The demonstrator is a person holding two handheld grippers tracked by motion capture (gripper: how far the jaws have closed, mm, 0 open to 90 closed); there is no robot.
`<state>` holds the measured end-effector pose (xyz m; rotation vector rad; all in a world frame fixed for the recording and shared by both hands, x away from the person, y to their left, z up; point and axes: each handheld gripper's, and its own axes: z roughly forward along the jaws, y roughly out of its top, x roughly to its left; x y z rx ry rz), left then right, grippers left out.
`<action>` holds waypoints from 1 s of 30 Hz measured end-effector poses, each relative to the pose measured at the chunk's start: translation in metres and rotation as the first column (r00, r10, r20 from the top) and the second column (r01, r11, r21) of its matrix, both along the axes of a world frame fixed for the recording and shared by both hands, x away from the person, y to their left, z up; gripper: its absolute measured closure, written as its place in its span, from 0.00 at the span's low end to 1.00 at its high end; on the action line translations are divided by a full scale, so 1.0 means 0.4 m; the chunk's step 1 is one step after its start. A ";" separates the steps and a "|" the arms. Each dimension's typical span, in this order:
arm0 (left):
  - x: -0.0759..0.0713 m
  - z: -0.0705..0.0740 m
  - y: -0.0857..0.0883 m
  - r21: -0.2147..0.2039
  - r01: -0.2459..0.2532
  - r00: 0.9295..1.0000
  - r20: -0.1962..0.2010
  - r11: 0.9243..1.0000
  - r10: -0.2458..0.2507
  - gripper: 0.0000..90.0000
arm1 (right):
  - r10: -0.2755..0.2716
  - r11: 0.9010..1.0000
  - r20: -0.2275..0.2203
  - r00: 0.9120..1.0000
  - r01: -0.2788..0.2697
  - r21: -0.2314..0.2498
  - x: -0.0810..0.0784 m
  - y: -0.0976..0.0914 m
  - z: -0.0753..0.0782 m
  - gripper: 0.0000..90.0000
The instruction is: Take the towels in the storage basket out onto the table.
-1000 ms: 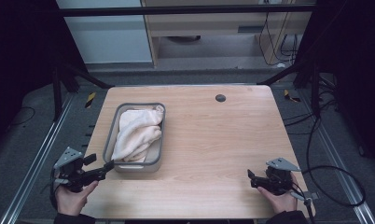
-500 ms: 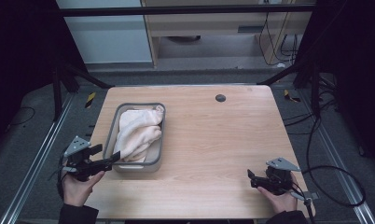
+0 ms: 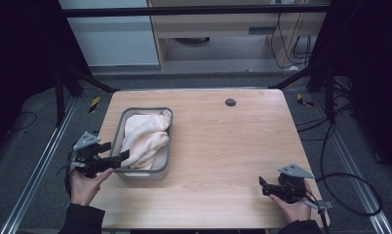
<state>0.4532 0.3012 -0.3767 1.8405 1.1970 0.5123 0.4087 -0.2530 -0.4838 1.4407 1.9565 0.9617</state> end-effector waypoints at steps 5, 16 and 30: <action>0.023 0.001 -0.005 0.012 0.004 1.000 -0.012 1.000 -0.004 0.22 | 0.003 1.000 0.000 1.000 -0.003 -0.005 0.002 0.000 -0.001 0.10; 0.078 0.007 -0.024 0.032 0.024 0.999 -0.046 0.999 -0.023 0.22 | 0.005 1.000 -0.009 1.000 -0.005 -0.003 0.007 0.002 -0.001 0.10; 0.143 0.026 -0.055 0.090 0.042 0.994 -0.103 0.995 -0.033 0.22 | 0.015 1.000 -0.016 1.000 -0.015 -0.016 0.012 0.004 -0.005 0.10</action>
